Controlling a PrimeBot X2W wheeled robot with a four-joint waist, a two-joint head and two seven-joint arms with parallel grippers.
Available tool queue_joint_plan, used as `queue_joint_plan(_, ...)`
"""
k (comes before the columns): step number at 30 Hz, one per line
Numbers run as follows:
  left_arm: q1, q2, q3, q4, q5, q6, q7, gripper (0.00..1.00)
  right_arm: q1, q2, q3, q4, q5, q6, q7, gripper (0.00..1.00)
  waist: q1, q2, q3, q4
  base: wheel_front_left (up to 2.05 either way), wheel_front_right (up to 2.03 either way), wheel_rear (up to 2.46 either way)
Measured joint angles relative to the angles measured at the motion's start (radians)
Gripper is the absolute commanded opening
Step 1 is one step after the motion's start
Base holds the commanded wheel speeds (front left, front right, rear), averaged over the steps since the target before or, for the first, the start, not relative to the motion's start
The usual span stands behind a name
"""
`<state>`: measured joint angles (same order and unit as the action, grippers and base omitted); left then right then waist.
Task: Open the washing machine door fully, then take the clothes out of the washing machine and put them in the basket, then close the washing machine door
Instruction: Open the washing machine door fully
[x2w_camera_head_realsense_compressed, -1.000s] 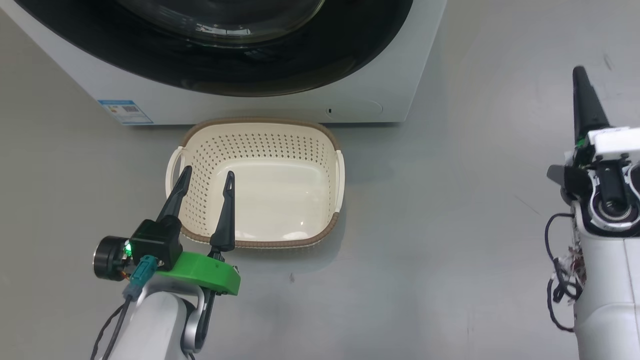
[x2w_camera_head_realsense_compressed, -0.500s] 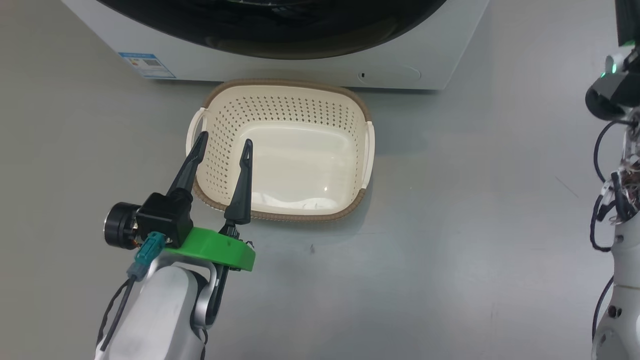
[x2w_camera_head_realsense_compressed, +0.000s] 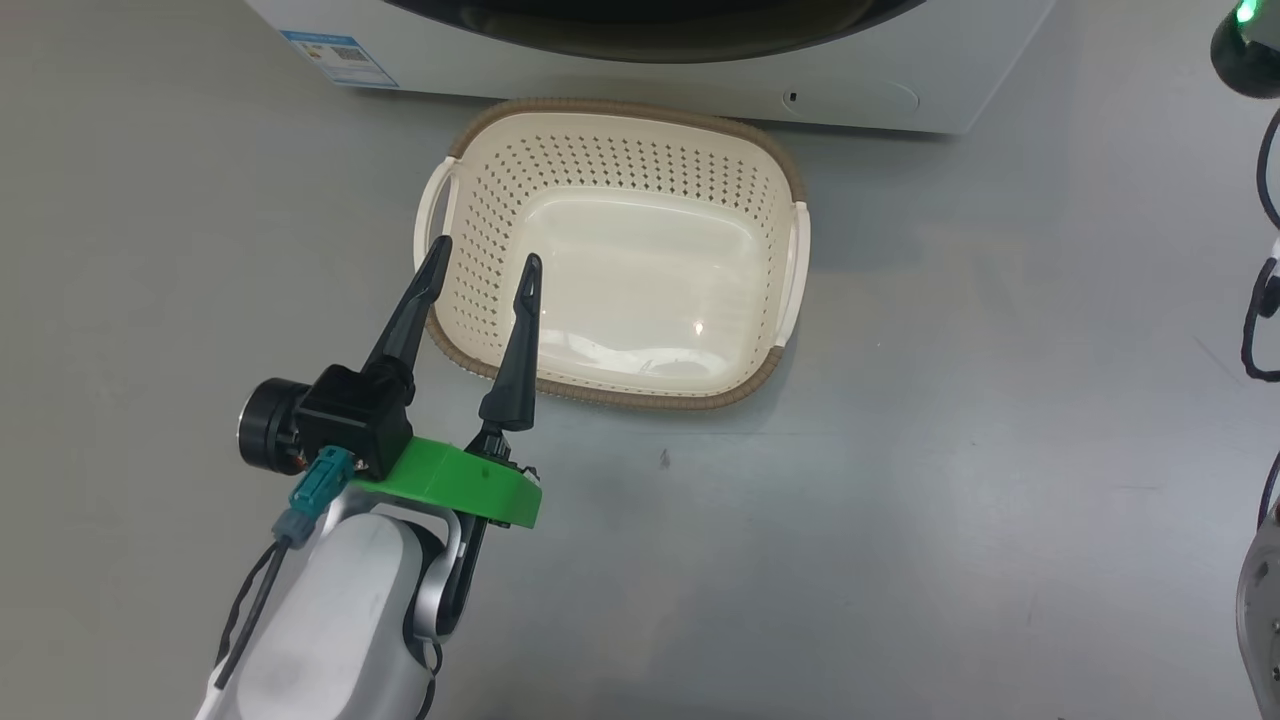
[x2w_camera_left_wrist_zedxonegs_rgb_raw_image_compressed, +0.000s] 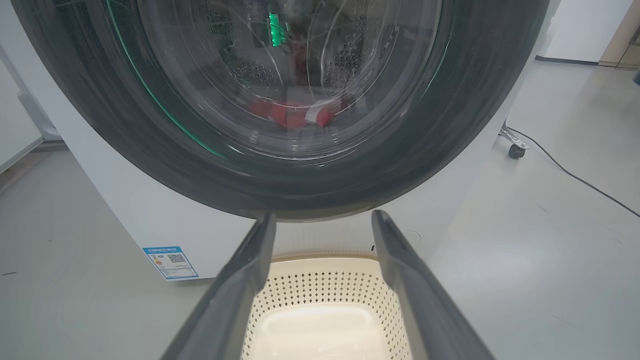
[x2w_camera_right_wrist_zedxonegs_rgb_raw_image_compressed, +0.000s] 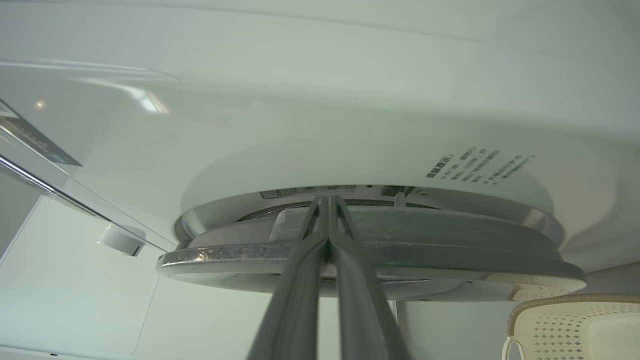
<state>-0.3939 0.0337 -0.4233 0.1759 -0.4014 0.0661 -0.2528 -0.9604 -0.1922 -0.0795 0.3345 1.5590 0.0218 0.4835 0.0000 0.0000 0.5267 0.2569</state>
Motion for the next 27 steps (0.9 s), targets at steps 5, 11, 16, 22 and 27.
queue_joint_plan(5,-0.007,0.000,-0.013,-0.006,-0.009,0.004,-0.004,1.00,-0.060,-0.013,0.025,0.021,-0.003,-0.019,0.034,0.00,0.0000,0.0000,0.017,0.023,0.00,0.00,0.00)
queue_joint_plan(11,-0.019,-0.001,-0.032,-0.015,-0.012,0.012,-0.004,1.00,-0.114,-0.038,0.052,0.060,-0.018,-0.046,0.066,0.00,0.0000,0.0000,0.035,0.045,0.00,0.00,0.00)
queue_joint_plan(16,-0.023,-0.001,-0.038,-0.020,-0.023,0.021,-0.004,1.00,-0.130,-0.045,0.076,0.098,-0.035,-0.054,0.085,0.00,0.0000,0.0000,0.046,0.058,0.00,0.00,0.00)
queue_joint_plan(22,-0.030,-0.003,-0.058,-0.026,-0.040,0.023,-0.004,1.00,-0.176,-0.059,0.076,0.132,-0.041,-0.079,0.095,0.00,0.0000,0.0000,0.060,0.070,0.00,0.00,0.00)
queue_joint_plan(27,-0.040,-0.004,-0.067,-0.029,-0.046,0.029,-0.004,1.00,-0.198,-0.059,0.078,0.162,-0.039,-0.085,0.114,0.00,0.0000,0.0000,0.073,0.080,0.00,0.00,0.00)
